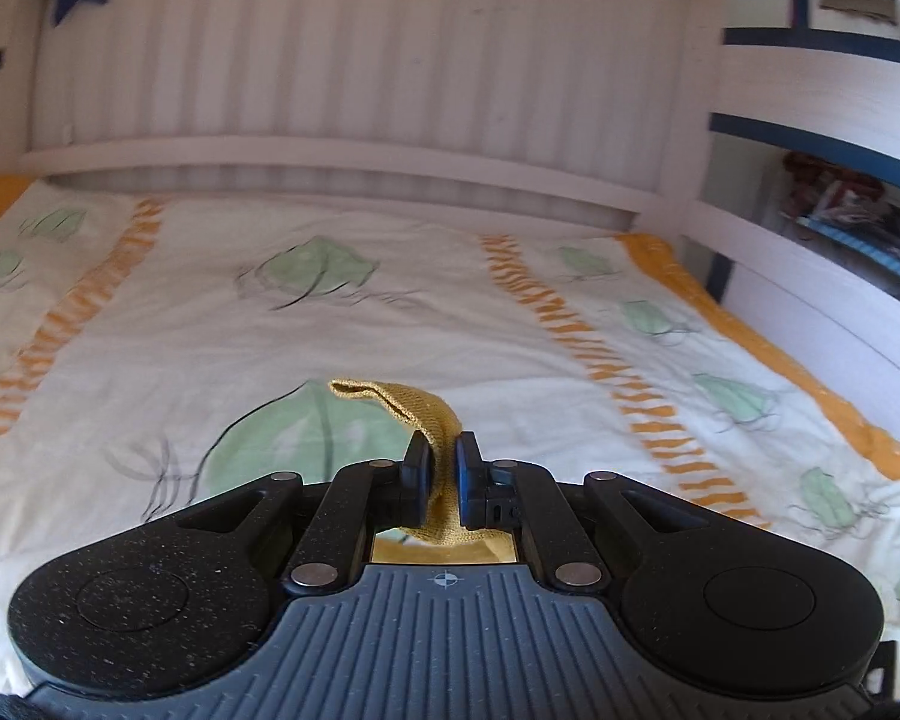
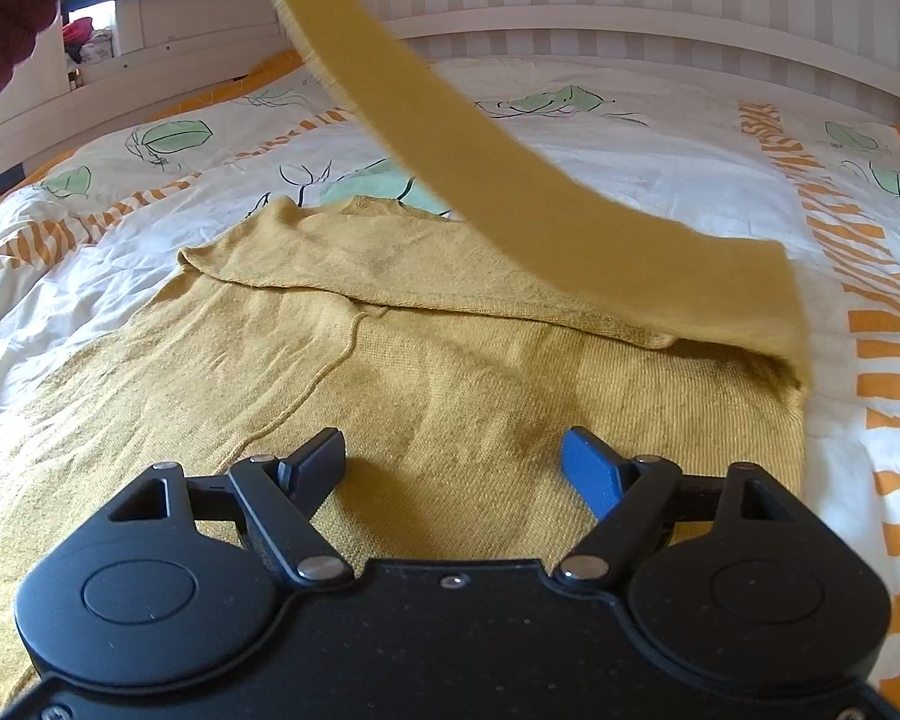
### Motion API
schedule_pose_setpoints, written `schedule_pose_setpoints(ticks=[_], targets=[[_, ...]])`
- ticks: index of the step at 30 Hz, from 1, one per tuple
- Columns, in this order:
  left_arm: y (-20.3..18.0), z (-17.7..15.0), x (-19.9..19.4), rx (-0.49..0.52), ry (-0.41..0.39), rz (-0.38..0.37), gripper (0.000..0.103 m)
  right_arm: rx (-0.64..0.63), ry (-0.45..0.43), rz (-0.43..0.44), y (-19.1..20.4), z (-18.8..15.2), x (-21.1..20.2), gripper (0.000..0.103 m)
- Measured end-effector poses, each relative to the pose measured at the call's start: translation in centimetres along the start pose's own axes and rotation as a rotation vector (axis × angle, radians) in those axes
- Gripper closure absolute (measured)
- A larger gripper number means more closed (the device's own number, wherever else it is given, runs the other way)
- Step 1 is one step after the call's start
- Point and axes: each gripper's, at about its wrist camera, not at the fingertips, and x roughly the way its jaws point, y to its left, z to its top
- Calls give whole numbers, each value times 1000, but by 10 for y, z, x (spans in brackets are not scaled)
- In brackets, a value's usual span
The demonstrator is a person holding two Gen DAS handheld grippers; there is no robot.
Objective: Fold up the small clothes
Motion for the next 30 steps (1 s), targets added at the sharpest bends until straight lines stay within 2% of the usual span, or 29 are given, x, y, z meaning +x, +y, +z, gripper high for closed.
schedule_pose_setpoints(ticks=[6,13,19,26,27,30], targets=[[34,-16,6,-38,45,61,95,4,5,0,0,-1,2,21],[69,-52,38,-101,187,115,94,6,5,0,0,-1,2,20],[92,-90,57,-147,275,177,93,5,10,3,-1,-2,2,17],[109,-114,59,-140,325,246,91,5,14,3,-2,-2,3,16],[111,-116,58,-133,331,258,87,4,14,3,-2,-2,3,16],[114,-120,56,-99,335,286,85,5,14,2,-2,-2,3,16]])
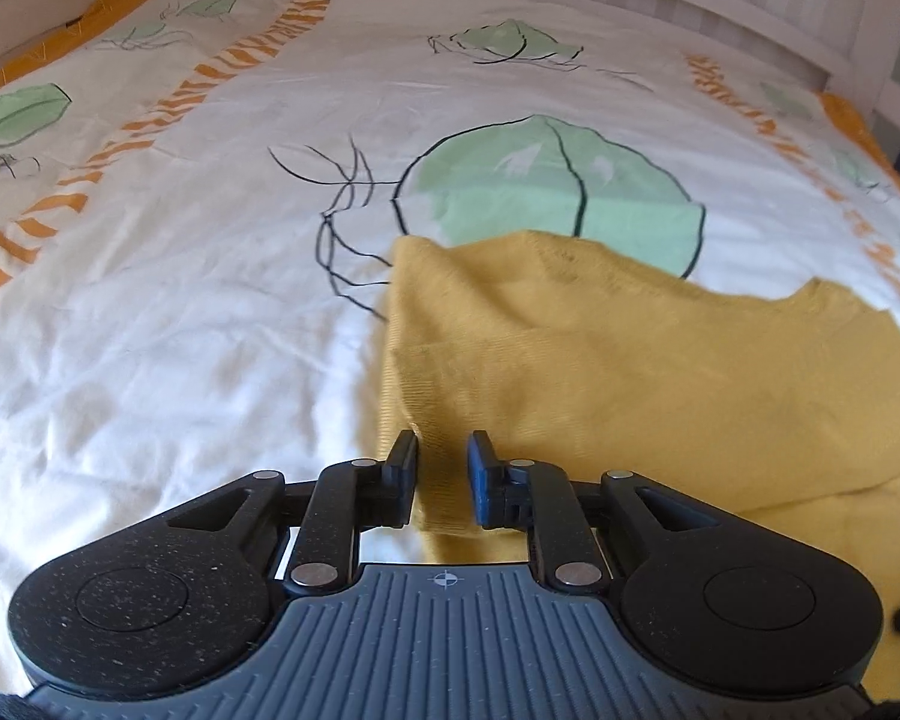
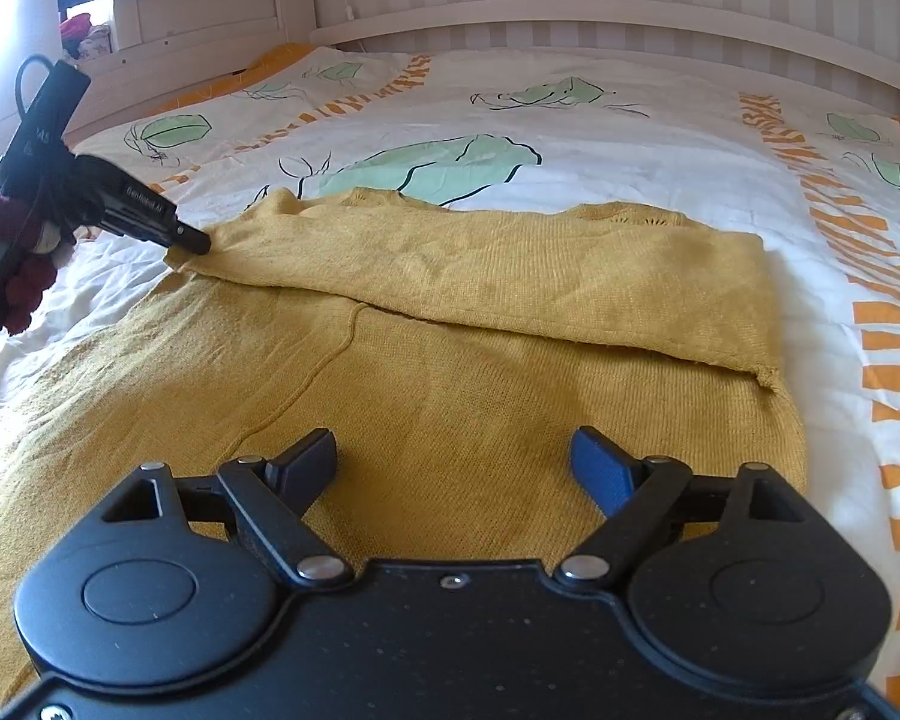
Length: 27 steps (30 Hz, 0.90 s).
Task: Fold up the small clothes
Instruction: 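Lay the sleeve down and open the left gripper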
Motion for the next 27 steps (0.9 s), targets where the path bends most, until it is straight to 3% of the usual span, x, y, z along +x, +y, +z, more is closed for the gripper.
schedule_pose_setpoints(ticks=[3,7,11,15,22,27], targets=[[0,-2,0,48,-7,71,73,0,0,0,0,0,0,16],[-10,-2,-12,98,-60,110,73,1,0,0,0,0,0,16],[-33,-2,-20,208,-133,75,67,-1,1,-1,0,1,0,15],[-51,3,-5,261,-122,42,65,-2,0,-2,0,-1,0,15],[-37,18,21,76,-113,-13,65,-1,1,-1,0,-1,1,15],[-17,29,42,-56,-83,38,65,-2,2,-2,0,-1,0,15]])
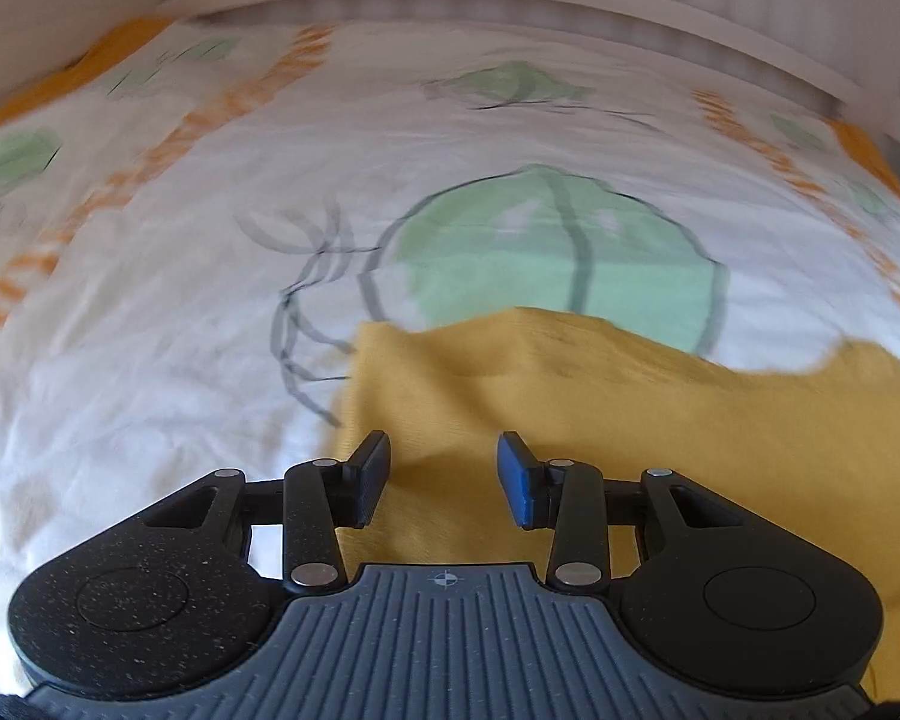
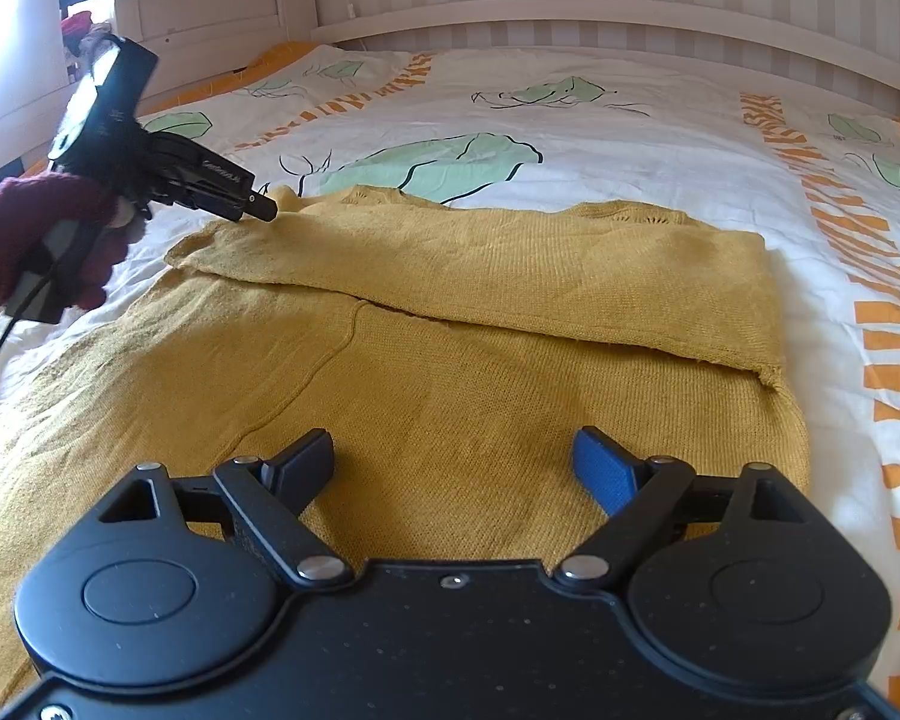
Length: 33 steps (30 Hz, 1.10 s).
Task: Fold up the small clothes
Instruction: 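Lay the sleeve down and open the left gripper, then smooth the folded sweater side with both grippers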
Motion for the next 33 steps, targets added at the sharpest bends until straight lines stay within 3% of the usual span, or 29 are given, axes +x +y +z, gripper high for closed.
schedule_pose_setpoints(ticks=[2,4,22,27,33], targets=[[13,-1,12,-78,42,5,65,0,1,-1,0,0,0,14],[20,-3,17,-108,34,0,63,-2,2,-2,0,0,0,14],[20,20,36,-98,52,43,57,-14,8,-7,2,-2,1,9],[25,10,2,-164,-6,-22,56,-11,5,-7,2,-2,2,9],[13,-25,-26,-78,30,-98,51,0,0,-6,0,-1,1,9]])
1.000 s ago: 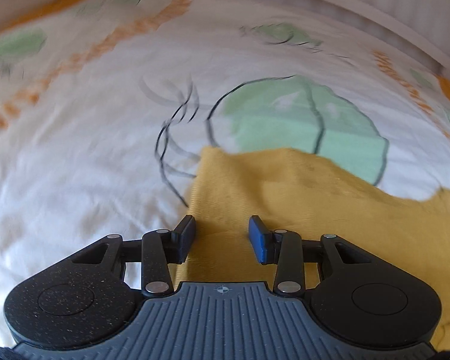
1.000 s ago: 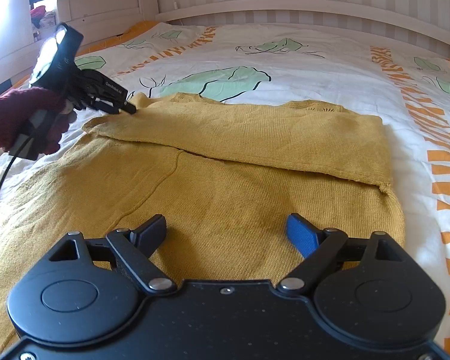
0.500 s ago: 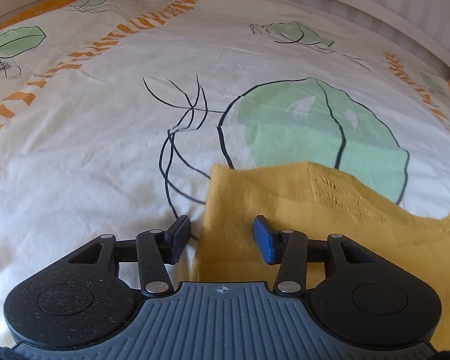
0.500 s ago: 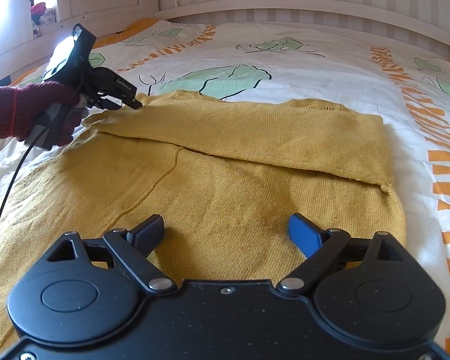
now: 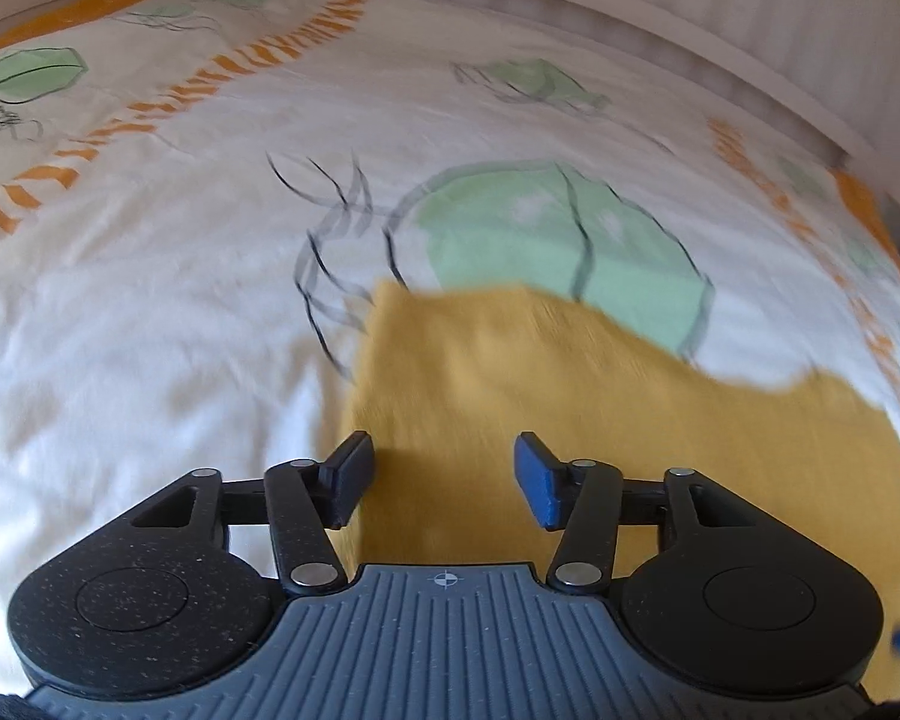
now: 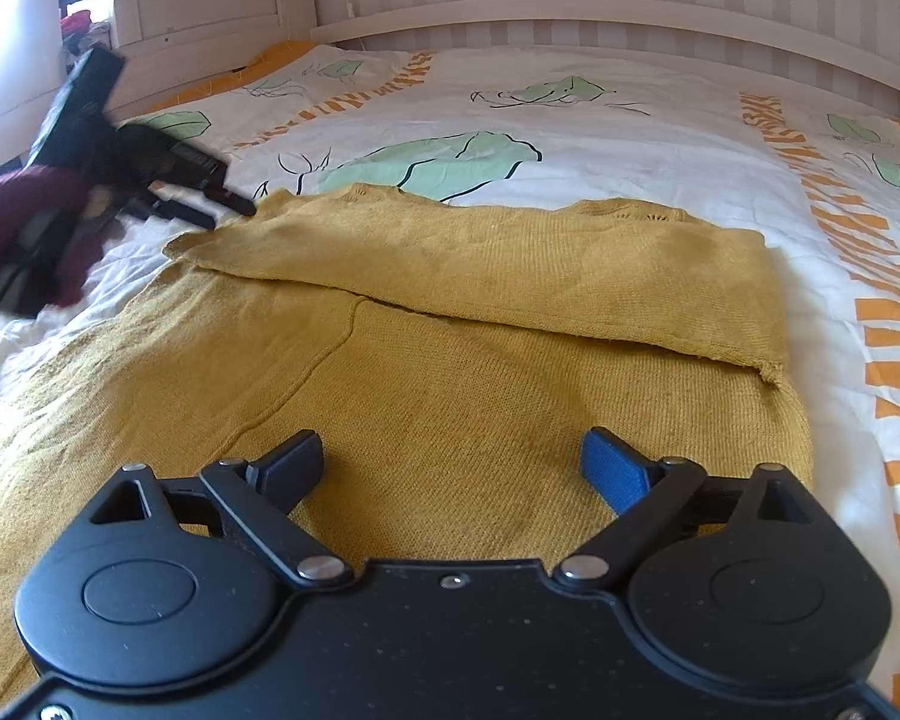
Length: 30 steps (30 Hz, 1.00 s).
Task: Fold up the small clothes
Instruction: 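Smooth the folded sweater side with both grippers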
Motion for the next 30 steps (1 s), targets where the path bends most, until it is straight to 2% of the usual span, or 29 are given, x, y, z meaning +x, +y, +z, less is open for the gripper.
schedule_pose_setpoints(ticks=[2,5,9,14,18,20,23,26,30], targets=[[-7,-15,-2,70,-10,5,47,3,3,-2,-1,1,0,9],[-23,-31,1,224,-48,59,43,14,16,-9,-2,5,0,9],[-19,-31,5,143,-57,57,37,40,-45,-64,-1,21,-6,9],[-18,-31,8,128,-58,60,33,37,-103,-68,0,63,13,7],[-15,-32,5,124,-56,45,33,65,-54,-38,-6,78,46,7],[-12,-32,5,119,-52,35,33,81,-13,-90,-15,75,58,8],[-10,-32,5,114,-53,22,33,122,49,-232,-41,60,62,8],[-10,-32,6,116,-56,20,32,248,31,-234,-71,44,47,8],[-12,-29,3,123,-41,23,32,222,69,-290,-75,44,36,6]])
